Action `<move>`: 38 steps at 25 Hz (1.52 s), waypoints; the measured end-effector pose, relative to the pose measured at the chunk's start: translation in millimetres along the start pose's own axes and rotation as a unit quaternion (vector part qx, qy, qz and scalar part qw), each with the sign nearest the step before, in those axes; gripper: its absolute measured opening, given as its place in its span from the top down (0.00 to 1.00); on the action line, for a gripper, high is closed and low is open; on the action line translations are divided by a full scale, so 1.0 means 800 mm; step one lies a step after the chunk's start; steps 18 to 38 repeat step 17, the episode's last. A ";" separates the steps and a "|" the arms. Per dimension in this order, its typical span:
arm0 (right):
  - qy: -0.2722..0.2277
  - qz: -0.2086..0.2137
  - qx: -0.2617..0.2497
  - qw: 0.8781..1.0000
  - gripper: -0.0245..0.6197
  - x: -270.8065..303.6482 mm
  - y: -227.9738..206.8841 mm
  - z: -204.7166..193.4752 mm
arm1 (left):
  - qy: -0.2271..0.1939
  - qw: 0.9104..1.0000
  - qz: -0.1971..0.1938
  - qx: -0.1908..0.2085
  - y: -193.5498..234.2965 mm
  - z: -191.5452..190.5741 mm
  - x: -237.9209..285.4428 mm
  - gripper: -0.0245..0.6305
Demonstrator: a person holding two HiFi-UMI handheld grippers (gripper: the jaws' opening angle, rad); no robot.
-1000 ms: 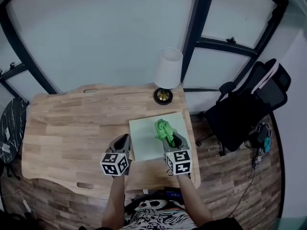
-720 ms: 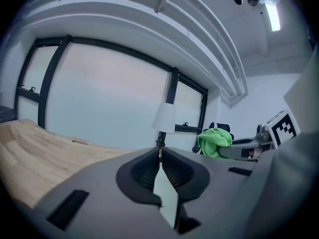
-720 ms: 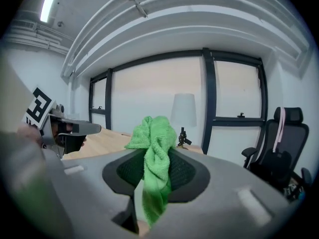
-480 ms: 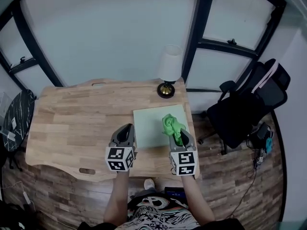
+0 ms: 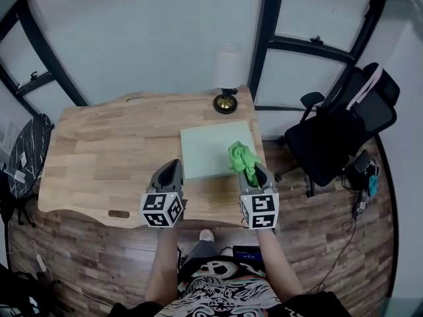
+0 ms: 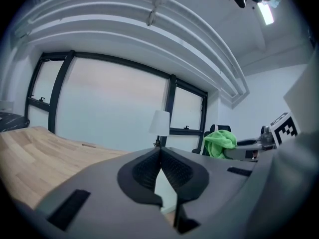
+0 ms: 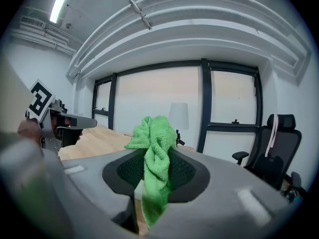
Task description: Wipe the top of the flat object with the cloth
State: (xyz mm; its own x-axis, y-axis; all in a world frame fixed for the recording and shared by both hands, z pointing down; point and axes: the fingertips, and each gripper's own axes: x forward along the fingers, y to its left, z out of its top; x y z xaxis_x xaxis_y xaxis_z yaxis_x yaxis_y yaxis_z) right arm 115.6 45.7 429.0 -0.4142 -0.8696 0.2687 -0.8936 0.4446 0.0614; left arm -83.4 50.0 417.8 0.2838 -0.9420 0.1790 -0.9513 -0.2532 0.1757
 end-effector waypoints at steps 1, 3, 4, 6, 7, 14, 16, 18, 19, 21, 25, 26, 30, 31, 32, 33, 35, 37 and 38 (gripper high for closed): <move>-0.001 -0.001 -0.002 1.000 0.78 -0.003 -0.002 0.002 | -0.004 1.000 0.000 0.000 -0.003 0.002 -0.003 0.95; -0.002 0.000 -0.007 1.000 0.78 -0.007 -0.003 0.005 | -0.013 1.000 -0.003 -0.001 -0.008 0.007 -0.009 0.95; -0.004 0.000 -0.008 1.000 0.78 -0.009 -0.004 0.006 | -0.017 1.000 -0.005 0.000 -0.011 0.008 -0.011 0.95; -0.006 0.000 -0.009 1.000 0.78 -0.013 -0.006 0.007 | -0.016 1.000 -0.007 0.008 -0.018 0.008 -0.013 0.95; -0.006 0.000 -0.009 1.000 0.78 -0.013 -0.007 0.007 | -0.014 1.000 -0.007 0.012 -0.019 0.007 -0.014 0.95; -0.012 0.001 -0.013 1.000 0.78 -0.012 -0.010 0.014 | -0.036 0.999 -0.010 0.018 -0.020 0.019 -0.024 0.95; -0.013 0.001 -0.014 1.000 0.78 -0.012 -0.010 0.017 | -0.033 0.999 -0.008 0.018 -0.019 0.020 -0.023 0.95; -0.013 0.001 -0.016 1.000 0.78 -0.011 -0.009 0.018 | -0.032 0.999 -0.006 0.019 -0.019 0.020 -0.023 0.95; -0.013 0.001 -0.016 1.000 0.78 -0.011 -0.009 0.018 | -0.032 0.999 -0.006 0.019 -0.019 0.020 -0.023 0.95; -0.013 0.001 -0.016 1.000 0.78 -0.011 -0.009 0.018 | -0.032 0.999 -0.006 0.019 -0.019 0.020 -0.023 0.95; -0.013 0.001 -0.016 1.000 0.78 -0.011 -0.009 0.018 | -0.032 0.999 -0.006 0.019 -0.019 0.020 -0.023 0.95; -0.013 0.001 -0.016 1.000 0.78 -0.011 -0.009 0.018 | -0.032 0.999 -0.006 0.019 -0.019 0.020 -0.023 0.95; -0.013 0.001 -0.016 1.000 0.78 -0.011 -0.009 0.018 | -0.032 0.999 -0.006 0.019 -0.019 0.020 -0.023 0.95; -0.013 0.001 -0.016 1.000 0.78 -0.011 -0.009 0.018 | -0.032 0.999 -0.006 0.019 -0.019 0.020 -0.023 0.95; -0.013 0.001 -0.016 1.000 0.78 -0.011 -0.009 0.018 | -0.032 0.999 -0.006 0.019 -0.019 0.020 -0.023 0.95; -0.013 0.001 -0.016 1.000 0.78 -0.011 -0.009 0.018 | -0.032 0.999 -0.006 0.019 -0.019 0.020 -0.023 0.95; -0.013 0.001 -0.016 1.000 0.78 -0.011 -0.009 0.018 | -0.032 0.999 -0.006 0.019 -0.019 0.020 -0.023 0.95; -0.013 0.001 -0.016 1.000 0.78 -0.011 -0.009 0.018 | -0.032 0.999 -0.006 0.019 -0.019 0.020 -0.023 0.95; -0.013 0.001 -0.016 1.000 0.78 -0.011 -0.009 0.018 | -0.032 0.999 -0.006 0.019 -0.019 0.020 -0.023 0.95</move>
